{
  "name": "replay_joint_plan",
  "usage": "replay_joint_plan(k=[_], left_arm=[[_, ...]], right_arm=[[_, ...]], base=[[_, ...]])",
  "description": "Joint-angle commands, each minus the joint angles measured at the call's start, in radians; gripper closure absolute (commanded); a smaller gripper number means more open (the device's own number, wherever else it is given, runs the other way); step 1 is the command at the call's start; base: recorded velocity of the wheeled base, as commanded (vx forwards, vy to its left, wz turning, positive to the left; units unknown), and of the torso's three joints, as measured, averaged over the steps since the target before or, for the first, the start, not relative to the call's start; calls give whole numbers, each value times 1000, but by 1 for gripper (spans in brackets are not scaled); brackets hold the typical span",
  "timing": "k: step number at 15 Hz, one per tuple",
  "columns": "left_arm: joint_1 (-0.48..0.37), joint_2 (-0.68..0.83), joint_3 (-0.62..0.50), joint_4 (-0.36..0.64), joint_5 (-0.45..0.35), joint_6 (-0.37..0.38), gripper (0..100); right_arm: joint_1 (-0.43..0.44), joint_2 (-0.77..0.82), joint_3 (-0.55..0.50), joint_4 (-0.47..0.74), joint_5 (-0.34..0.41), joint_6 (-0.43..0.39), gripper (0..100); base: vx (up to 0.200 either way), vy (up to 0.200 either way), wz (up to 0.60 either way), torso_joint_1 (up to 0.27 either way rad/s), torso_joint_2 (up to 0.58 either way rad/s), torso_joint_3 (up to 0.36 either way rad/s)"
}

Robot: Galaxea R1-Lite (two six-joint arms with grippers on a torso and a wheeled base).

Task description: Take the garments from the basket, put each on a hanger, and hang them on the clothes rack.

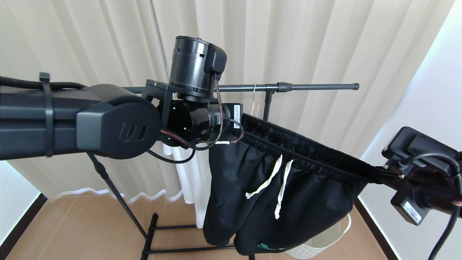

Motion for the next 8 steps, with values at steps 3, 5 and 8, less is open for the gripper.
replay_joint_plan(k=[3, 5, 8], left_arm=[[72, 121, -130, -2, -4, -1, 100], [95, 152, -159, -3, -4, -1, 100], [109, 187, -203, -3, -13, -1, 100]], right_arm=[[154, -31, 1, 48, 10, 16, 100], [233, -13, 3, 57, 10, 67, 100], [348, 38, -17, 64, 10, 197, 100]], base=[[0, 0, 0, 0, 0, 0], [0, 0, 0, 0, 0, 0], [0, 0, 0, 0, 0, 0]])
